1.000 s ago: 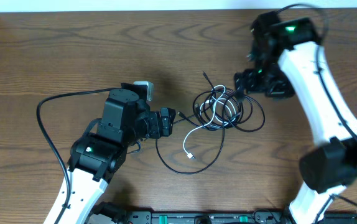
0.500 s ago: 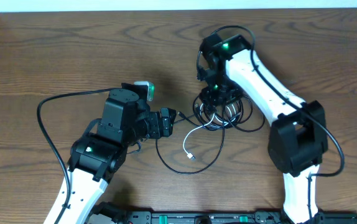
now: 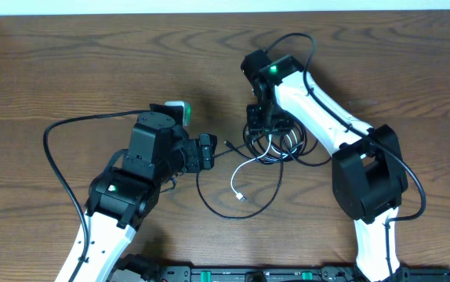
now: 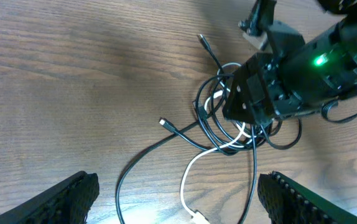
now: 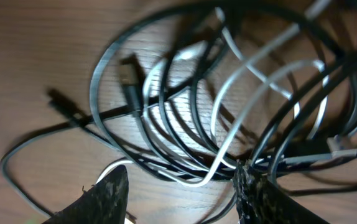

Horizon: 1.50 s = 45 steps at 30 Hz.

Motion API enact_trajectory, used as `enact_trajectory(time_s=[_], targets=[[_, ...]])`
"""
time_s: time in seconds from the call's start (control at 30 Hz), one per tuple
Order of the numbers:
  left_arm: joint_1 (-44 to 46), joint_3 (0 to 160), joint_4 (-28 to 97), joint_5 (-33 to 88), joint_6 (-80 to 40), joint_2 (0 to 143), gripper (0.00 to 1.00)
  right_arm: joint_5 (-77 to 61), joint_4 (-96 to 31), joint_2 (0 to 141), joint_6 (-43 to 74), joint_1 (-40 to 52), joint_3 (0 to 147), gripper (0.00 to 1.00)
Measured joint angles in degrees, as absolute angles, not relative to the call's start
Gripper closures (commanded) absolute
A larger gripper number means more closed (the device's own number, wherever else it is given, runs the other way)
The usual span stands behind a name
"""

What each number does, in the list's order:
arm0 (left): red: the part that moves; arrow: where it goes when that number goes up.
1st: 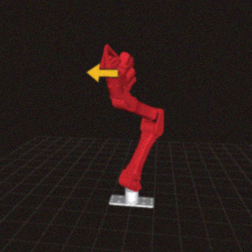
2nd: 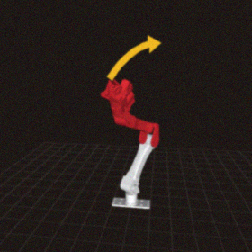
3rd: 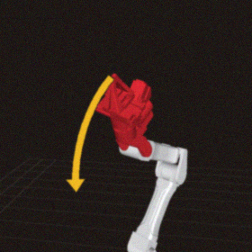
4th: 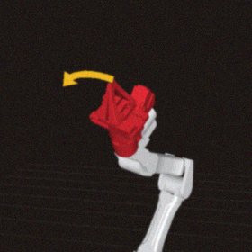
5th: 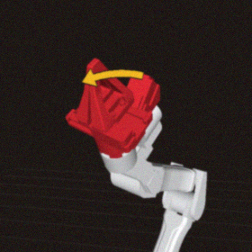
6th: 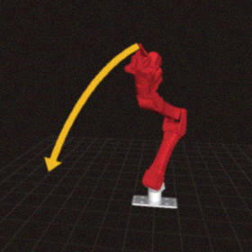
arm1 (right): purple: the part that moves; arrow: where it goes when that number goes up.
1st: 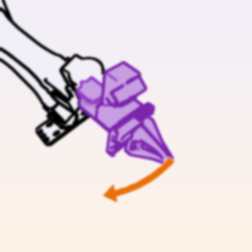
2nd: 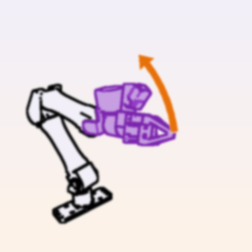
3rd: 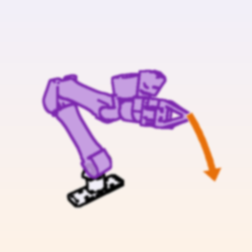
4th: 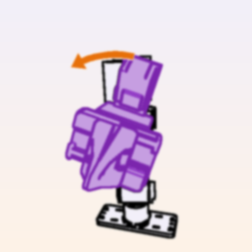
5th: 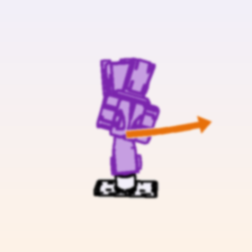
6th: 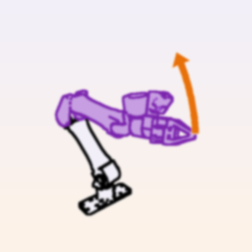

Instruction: Untangle cables

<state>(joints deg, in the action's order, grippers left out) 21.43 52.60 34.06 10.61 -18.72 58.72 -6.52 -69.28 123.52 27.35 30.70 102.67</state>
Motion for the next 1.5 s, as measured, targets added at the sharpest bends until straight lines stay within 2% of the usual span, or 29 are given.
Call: enact_trajectory(time_s=[0.1, 0.2, 0.27, 0.3, 0.67, 0.8, 1.03, 1.27, 1.5], targets=[[21.4, 52.6, 34.1, 10.3, -18.6, 58.7, 0.13, -5.1, -67.9, 123.5, 32.3, 31.2, 100.1, 0.50], [21.4, 52.6, 34.1, 10.2, -18.6, 58.7, 0.13, -4.6, -66.5, 123.5, 34.9, 31.4, 97.6, 0.60], [21.4, 52.6, 34.0, 10.2, -18.6, 58.7, 0.13, -4.3, -65.7, 123.5, 35.8, 31.5, 96.4, 0.88], [21.4, 52.6, 34.1, 10.2, -18.6, 58.7, 0.13, -4.3, -65.3, 123.5, 36.3, 31.5, 95.9, 0.99], [21.4, 52.6, 34.1, 10.2, -18.6, 58.7, 0.13, -3.6, -64.5, 123.5, 37.7, 31.1, 95.4, 0.99], [21.4, 52.6, 34.0, 10.1, -18.6, 58.7, 0.13, -2.9, -68.4, 123.9, 35.1, 29.8, 101.7, 0.99], [21.4, 52.6, 34.0, 10.2, -18.5, 58.8, 0.13, -2.5, -75.4, 123.8, 26.3, 26.1, 130.7, 0.99], [21.4, 52.6, 34.0, 10.2, -18.6, 61.6, 0.13, -2.6, -76.6, 123.1, 21.8, 22.9, 160.2, 0.99], [21.4, 52.6, 33.6, 10.3, -18.5, 68.0, 0.13, -3.1, -70.8, 118.6, 22.1, 20.3, 176.9, 0.99]])
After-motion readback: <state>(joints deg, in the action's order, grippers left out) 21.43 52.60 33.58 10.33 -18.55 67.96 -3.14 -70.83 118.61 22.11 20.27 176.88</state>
